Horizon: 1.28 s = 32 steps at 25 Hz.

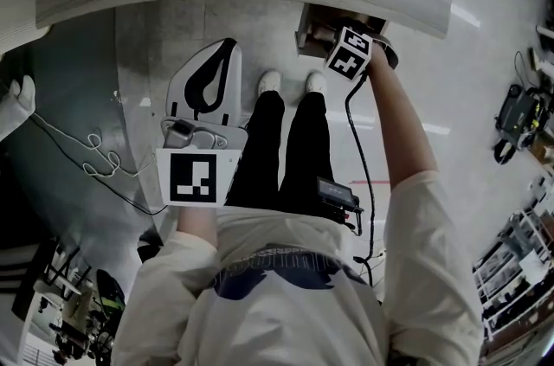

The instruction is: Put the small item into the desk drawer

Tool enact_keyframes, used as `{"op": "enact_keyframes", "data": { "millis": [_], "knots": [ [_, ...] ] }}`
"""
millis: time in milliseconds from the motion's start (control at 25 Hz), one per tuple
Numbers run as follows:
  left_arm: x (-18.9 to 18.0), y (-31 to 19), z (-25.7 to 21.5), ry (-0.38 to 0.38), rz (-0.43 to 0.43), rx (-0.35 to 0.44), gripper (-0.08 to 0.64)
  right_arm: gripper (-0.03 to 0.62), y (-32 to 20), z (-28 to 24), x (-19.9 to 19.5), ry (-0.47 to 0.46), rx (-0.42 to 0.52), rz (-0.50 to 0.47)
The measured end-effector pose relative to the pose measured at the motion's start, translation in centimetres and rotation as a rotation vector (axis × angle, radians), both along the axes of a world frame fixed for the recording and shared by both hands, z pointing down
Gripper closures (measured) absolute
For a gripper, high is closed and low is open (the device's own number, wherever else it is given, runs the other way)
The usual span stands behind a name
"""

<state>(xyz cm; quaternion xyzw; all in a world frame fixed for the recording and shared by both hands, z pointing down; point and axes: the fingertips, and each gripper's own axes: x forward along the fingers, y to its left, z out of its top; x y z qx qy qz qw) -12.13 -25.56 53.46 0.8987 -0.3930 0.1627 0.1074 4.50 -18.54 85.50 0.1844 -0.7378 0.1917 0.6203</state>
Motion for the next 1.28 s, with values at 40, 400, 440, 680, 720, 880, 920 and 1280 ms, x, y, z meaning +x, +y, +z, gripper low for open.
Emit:
{"op": "enact_keyframes", "data": {
  "millis": [40,400,440,680,720,880,920,1280],
  "knots": [
    [0.0,0.0,-0.1,0.001,-0.001,0.002,0.55,0.403,0.0,-0.2,0.0,-0.009,-0.007,0.008],
    [0.4,0.7,-0.4,-0.013,0.009,0.002,0.55,0.422,-0.9,-2.9,0.7,-0.106,0.053,0.176],
    [0.5,0.8,-0.4,-0.014,0.009,0.003,0.549,0.423,-1.1,-3.6,0.9,-0.12,0.075,0.201],
    [0.7,1.1,-2.3,-0.009,0.007,0.029,0.549,0.461,-2.2,-12.0,2.3,-0.293,0.281,0.474],
    [0.8,1.2,-3.0,-0.007,0.005,0.036,0.55,0.47,-2.1,-14.1,2.8,-0.336,0.324,0.539],
    [2.3,1.2,-6.9,0.012,0.018,0.105,0.549,0.49,-1.1,-23.6,5.7,-0.497,0.52,0.755],
    [2.8,1.2,-8.1,0.018,0.022,0.124,0.551,0.498,-0.7,-26.3,6.5,-0.534,0.569,0.795],
    [7.2,2.4,-19.4,0.094,0.048,0.285,0.551,0.526,0.7,-50.0,10.0,-0.703,1.041,0.847]
  ]
}}
